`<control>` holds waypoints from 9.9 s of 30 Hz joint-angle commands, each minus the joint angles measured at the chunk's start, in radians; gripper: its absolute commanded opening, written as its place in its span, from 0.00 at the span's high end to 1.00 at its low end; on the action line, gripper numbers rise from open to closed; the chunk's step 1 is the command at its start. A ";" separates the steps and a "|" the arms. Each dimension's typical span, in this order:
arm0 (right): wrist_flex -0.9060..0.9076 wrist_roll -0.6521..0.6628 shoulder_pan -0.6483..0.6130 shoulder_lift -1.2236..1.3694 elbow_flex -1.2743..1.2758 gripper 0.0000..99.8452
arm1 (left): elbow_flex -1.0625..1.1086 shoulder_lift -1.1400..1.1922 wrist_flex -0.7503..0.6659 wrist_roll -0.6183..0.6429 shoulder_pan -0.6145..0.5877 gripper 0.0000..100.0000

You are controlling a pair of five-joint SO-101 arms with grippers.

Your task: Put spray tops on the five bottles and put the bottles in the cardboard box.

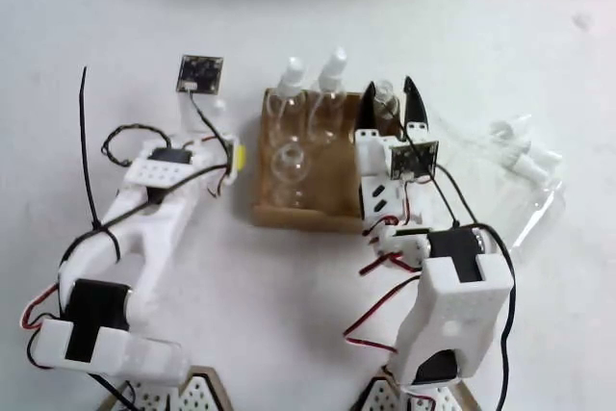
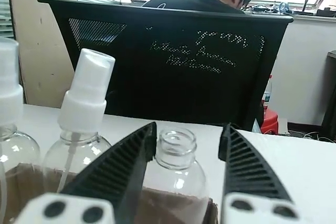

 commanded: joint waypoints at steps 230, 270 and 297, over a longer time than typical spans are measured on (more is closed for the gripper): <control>1.633 -0.201 -0.021 -1.662 0.123 0.98 | -0.052 -0.004 -0.012 -0.009 0.007 0.81; 0.651 0.046 -0.117 -1.194 0.503 0.98 | -0.051 -0.002 -0.026 -0.009 0.008 0.81; 0.140 0.054 -0.090 -0.630 0.555 0.98 | -0.052 -0.002 -0.026 -0.009 0.008 0.81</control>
